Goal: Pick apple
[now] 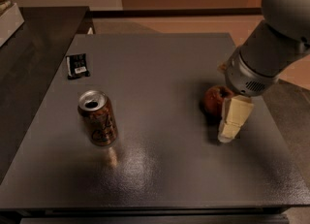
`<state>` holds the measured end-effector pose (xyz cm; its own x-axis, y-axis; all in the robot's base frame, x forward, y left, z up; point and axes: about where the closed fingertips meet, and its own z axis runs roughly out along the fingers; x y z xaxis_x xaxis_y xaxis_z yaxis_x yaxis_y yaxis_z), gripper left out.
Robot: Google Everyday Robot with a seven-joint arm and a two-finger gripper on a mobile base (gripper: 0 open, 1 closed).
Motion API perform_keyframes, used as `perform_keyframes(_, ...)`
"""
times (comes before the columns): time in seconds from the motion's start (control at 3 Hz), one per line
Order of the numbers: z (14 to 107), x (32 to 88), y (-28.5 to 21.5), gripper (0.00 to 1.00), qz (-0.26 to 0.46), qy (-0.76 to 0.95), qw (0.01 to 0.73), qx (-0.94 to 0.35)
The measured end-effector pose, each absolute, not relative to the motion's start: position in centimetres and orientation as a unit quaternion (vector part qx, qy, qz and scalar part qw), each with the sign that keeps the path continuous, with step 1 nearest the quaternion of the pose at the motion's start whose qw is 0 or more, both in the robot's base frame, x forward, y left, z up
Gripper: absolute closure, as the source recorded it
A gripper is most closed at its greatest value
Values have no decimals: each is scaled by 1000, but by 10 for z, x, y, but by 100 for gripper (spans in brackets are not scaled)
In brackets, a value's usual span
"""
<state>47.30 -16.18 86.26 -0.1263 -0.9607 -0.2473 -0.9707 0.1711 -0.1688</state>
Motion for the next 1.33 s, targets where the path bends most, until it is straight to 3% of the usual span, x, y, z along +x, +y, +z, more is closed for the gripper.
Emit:
perform_keyframes(0.33,853,474,-163,17,18,752,138,-644)
perform_keyframes(1.33,886,477,-151,88,25,741,150,-654)
